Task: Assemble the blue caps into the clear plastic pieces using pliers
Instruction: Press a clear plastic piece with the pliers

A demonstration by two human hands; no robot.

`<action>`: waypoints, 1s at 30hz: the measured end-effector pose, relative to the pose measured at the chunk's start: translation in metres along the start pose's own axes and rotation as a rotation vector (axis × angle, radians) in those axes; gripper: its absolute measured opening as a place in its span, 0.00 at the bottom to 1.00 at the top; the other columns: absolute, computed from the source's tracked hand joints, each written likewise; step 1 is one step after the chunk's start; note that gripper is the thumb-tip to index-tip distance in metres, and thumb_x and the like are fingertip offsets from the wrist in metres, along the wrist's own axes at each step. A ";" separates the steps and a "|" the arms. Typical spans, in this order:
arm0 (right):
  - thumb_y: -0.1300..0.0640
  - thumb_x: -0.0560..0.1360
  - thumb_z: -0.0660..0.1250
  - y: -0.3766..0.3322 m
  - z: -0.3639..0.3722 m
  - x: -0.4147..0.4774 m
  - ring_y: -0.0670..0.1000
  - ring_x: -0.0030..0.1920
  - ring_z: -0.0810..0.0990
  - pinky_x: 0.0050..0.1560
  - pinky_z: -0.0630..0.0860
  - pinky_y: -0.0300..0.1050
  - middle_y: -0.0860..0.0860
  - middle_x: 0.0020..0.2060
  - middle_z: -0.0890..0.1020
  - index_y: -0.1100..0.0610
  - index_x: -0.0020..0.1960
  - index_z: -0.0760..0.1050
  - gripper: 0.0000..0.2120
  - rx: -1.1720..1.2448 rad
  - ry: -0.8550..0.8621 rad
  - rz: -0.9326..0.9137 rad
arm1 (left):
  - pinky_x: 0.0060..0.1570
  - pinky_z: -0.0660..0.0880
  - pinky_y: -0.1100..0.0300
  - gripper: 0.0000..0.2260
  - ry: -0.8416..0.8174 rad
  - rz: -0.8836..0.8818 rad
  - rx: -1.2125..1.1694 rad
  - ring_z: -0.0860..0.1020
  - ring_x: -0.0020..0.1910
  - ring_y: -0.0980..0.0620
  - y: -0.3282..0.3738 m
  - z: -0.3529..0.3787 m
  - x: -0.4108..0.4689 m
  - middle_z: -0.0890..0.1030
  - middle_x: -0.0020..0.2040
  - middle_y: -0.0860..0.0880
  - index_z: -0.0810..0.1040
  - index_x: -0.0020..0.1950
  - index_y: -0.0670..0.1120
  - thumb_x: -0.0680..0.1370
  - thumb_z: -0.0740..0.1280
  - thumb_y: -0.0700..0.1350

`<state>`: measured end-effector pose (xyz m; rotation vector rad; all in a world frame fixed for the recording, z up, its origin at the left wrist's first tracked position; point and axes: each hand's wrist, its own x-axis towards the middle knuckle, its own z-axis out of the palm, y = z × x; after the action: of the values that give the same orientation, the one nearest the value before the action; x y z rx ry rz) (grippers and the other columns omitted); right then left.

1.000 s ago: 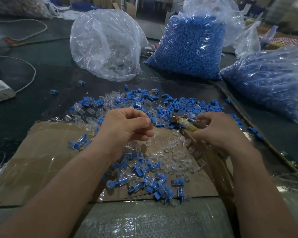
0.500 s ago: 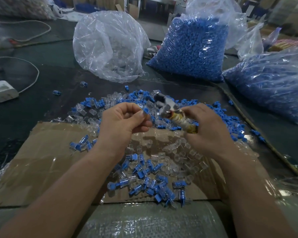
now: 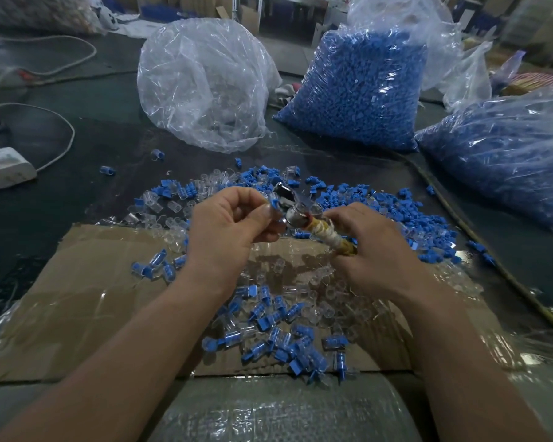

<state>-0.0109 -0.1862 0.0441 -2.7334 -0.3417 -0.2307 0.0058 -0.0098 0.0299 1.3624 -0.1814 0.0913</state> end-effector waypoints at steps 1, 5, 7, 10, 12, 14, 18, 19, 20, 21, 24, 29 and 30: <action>0.64 0.67 0.68 -0.001 -0.001 0.000 0.38 0.40 0.66 0.44 0.59 0.22 0.38 0.40 0.67 0.56 0.58 0.73 0.20 0.006 -0.004 0.002 | 0.31 0.78 0.65 0.08 0.000 0.009 0.009 0.80 0.29 0.56 0.000 0.000 0.000 0.81 0.30 0.51 0.75 0.39 0.42 0.73 0.64 0.30; 0.64 0.67 0.68 -0.004 -0.001 0.000 0.35 0.39 0.67 0.40 0.58 0.27 0.35 0.37 0.67 0.55 0.55 0.75 0.17 0.012 0.000 0.001 | 0.32 0.77 0.65 0.09 0.018 0.062 0.098 0.80 0.29 0.57 -0.002 0.002 -0.001 0.81 0.29 0.52 0.75 0.39 0.43 0.73 0.65 0.30; 0.64 0.66 0.69 -0.006 -0.002 0.000 0.36 0.37 0.68 0.38 0.59 0.29 0.36 0.35 0.68 0.54 0.52 0.76 0.15 0.016 0.003 0.004 | 0.32 0.77 0.65 0.09 0.041 0.089 0.143 0.79 0.29 0.57 -0.003 0.002 -0.001 0.80 0.30 0.51 0.75 0.38 0.44 0.73 0.65 0.30; 0.64 0.67 0.68 -0.007 -0.002 0.000 0.37 0.36 0.68 0.37 0.60 0.30 0.37 0.33 0.69 0.55 0.51 0.76 0.13 0.013 -0.003 0.010 | 0.31 0.77 0.64 0.09 0.052 0.101 0.172 0.79 0.29 0.56 -0.003 0.002 -0.001 0.79 0.32 0.47 0.75 0.39 0.44 0.74 0.65 0.31; 0.64 0.67 0.68 -0.008 -0.001 0.000 0.38 0.35 0.68 0.35 0.60 0.32 0.38 0.32 0.69 0.55 0.50 0.76 0.12 0.012 -0.011 0.018 | 0.30 0.77 0.65 0.09 0.057 0.099 0.181 0.79 0.29 0.56 -0.003 0.002 -0.001 0.79 0.33 0.47 0.75 0.38 0.44 0.74 0.65 0.31; 0.64 0.67 0.68 -0.009 0.000 0.000 0.39 0.33 0.68 0.34 0.60 0.33 0.39 0.32 0.70 0.55 0.49 0.76 0.11 0.002 -0.004 0.025 | 0.30 0.77 0.66 0.09 0.063 0.093 0.171 0.79 0.28 0.56 -0.002 0.002 -0.002 0.79 0.32 0.47 0.75 0.38 0.44 0.74 0.65 0.31; 0.64 0.66 0.68 -0.008 0.002 -0.002 0.39 0.32 0.68 0.34 0.60 0.32 0.40 0.31 0.71 0.56 0.47 0.77 0.11 -0.005 0.044 0.017 | 0.30 0.77 0.66 0.08 0.062 0.097 0.148 0.79 0.28 0.56 0.000 0.001 -0.002 0.79 0.30 0.50 0.75 0.38 0.44 0.73 0.66 0.31; 0.64 0.66 0.68 -0.008 0.002 -0.002 0.40 0.33 0.68 0.34 0.60 0.32 0.42 0.32 0.73 0.56 0.47 0.78 0.11 0.000 0.048 0.013 | 0.29 0.76 0.66 0.08 0.063 0.092 0.144 0.79 0.28 0.57 0.001 0.001 -0.002 0.79 0.30 0.50 0.75 0.38 0.43 0.73 0.66 0.31; 0.64 0.66 0.68 -0.008 0.003 -0.001 0.41 0.34 0.70 0.35 0.62 0.33 0.44 0.33 0.75 0.57 0.47 0.78 0.10 0.010 0.050 0.013 | 0.29 0.76 0.66 0.08 0.066 0.084 0.140 0.79 0.27 0.56 0.001 0.001 -0.002 0.79 0.29 0.51 0.75 0.38 0.43 0.73 0.66 0.31; 0.64 0.66 0.68 -0.007 0.003 -0.001 0.44 0.35 0.71 0.37 0.64 0.34 0.47 0.36 0.76 0.58 0.48 0.78 0.11 0.022 0.055 0.017 | 0.29 0.76 0.66 0.08 0.070 0.071 0.131 0.79 0.27 0.56 0.001 0.000 -0.002 0.79 0.29 0.51 0.75 0.38 0.43 0.73 0.66 0.31; 0.65 0.66 0.68 0.002 0.001 0.001 0.49 0.41 0.74 0.41 0.70 0.39 0.48 0.39 0.76 0.58 0.51 0.77 0.13 0.054 0.125 0.066 | 0.28 0.76 0.66 0.06 0.083 0.020 0.089 0.80 0.28 0.55 0.003 -0.003 0.000 0.80 0.31 0.49 0.76 0.40 0.43 0.73 0.67 0.33; 0.56 0.67 0.71 0.030 -0.002 0.004 0.39 0.35 0.70 0.32 0.63 0.34 0.38 0.34 0.71 0.51 0.52 0.75 0.14 0.059 0.190 0.336 | 0.20 0.70 0.67 0.04 -0.104 -0.085 0.156 0.78 0.25 0.55 0.009 -0.007 -0.001 0.82 0.30 0.49 0.76 0.40 0.44 0.70 0.69 0.37; 0.51 0.67 0.72 0.035 -0.002 0.004 0.39 0.35 0.70 0.32 0.63 0.36 0.39 0.34 0.71 0.51 0.51 0.75 0.14 0.036 0.164 0.387 | 0.21 0.69 0.68 0.03 -0.209 -0.105 0.191 0.78 0.25 0.56 0.010 -0.007 -0.002 0.82 0.30 0.50 0.77 0.39 0.44 0.69 0.70 0.39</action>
<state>0.0026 -0.2176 0.0345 -2.6545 0.2250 -0.3336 0.0025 -0.0005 0.0375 1.5691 -0.2822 -0.1253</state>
